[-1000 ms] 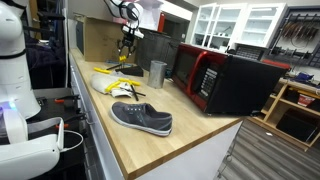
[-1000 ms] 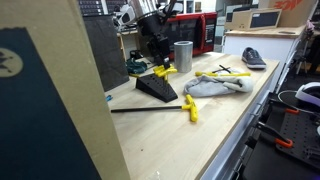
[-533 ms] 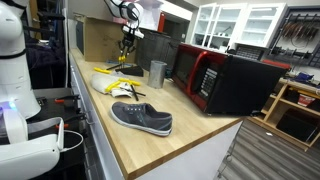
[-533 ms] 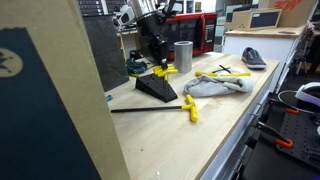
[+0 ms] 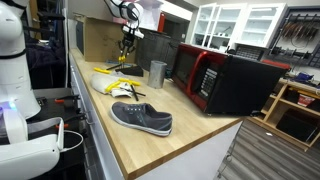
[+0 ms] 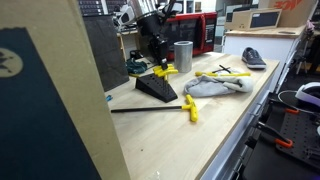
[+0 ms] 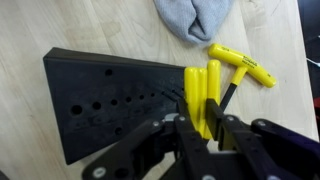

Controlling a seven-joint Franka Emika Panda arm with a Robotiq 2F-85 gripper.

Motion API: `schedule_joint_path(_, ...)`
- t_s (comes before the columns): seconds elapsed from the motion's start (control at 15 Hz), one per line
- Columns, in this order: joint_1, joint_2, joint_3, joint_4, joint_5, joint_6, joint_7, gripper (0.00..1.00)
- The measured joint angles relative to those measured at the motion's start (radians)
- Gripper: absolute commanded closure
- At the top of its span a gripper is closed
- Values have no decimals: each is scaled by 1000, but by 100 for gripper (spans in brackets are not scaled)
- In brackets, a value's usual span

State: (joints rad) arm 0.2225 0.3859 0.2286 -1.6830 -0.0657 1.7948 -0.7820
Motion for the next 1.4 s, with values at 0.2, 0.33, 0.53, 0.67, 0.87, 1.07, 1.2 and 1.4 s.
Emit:
schedule_joint_path(0.2, -3, -2, 0, 0, 12, -2, 16, 94)
schedule_joint_path(0.33, -10, -11, 0, 0, 41, -12, 54, 94)
schedule_joint_path(0.53, -30, -41, -1, 2, 83, -29, 110, 94)
schedule_joint_path(0.67, -44, -68, -3, 3, 93, -32, 134, 94)
schedule_joint_path(0.87, -57, -101, -4, 3, 95, -34, 158, 94)
schedule_joint_path(1.07, -59, -120, -4, 3, 96, -35, 170, 94)
schedule_joint_path(1.2, -59, -126, -5, 3, 96, -35, 186, 94)
schedule_joint_path(1.4, -59, -128, -10, 2, 95, -35, 224, 43)
